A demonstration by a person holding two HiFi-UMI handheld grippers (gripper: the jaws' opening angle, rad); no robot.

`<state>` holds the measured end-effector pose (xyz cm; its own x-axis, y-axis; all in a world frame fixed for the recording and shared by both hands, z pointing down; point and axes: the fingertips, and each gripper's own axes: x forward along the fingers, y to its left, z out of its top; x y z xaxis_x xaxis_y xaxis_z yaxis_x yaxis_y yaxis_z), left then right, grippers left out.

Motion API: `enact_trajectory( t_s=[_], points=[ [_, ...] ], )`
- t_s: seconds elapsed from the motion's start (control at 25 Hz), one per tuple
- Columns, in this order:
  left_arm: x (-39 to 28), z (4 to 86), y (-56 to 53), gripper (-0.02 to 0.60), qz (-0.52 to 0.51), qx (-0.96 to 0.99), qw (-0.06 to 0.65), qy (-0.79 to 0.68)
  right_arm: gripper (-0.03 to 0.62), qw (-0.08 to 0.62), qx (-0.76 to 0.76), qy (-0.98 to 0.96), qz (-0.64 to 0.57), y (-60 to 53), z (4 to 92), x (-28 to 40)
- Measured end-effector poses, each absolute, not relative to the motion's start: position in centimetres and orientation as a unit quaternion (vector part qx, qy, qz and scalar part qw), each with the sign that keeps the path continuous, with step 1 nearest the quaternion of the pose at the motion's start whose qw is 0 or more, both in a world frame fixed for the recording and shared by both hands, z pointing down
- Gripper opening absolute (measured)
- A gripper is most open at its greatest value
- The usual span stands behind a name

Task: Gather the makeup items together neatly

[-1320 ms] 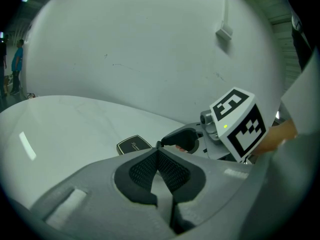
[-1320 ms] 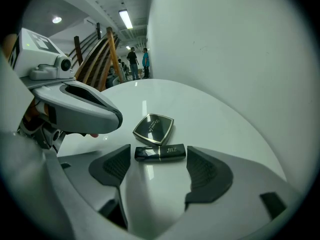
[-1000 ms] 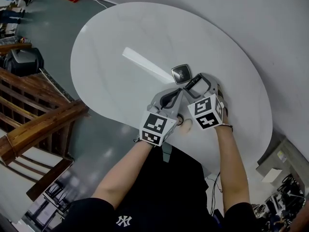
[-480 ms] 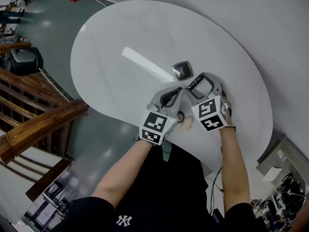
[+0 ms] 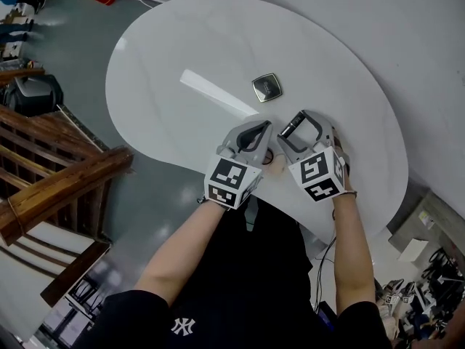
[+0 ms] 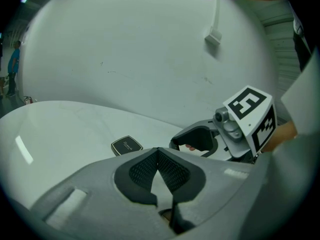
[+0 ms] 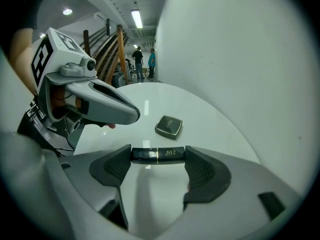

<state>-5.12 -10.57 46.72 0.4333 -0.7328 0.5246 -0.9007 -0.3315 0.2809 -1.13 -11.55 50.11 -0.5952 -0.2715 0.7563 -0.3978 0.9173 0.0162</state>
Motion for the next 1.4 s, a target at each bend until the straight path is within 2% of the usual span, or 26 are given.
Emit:
enact_trajectory(
  t_s=[0.32, 0.68, 1.4],
  points=[
    [-3.0, 45.7, -6.5, 0.008, 0.146, 0.828, 0.261, -0.475, 0.348, 0.412, 0.209, -0.884, 0.077, -5.7, 48.2, 2.3],
    [-1.5, 45.2, -2.7, 0.008, 0.152, 0.843, 0.252, -0.450, 0.348, 0.434, 0.173, -0.882, 0.058, 0.2, 50.0, 3.9],
    [-0.2, 47.2, -1.4, 0.008, 0.168, 0.841, 0.255, -0.447, 0.348, 0.453, 0.128, -0.881, 0.041, 1.1, 55.2, 3.8]
  ],
)
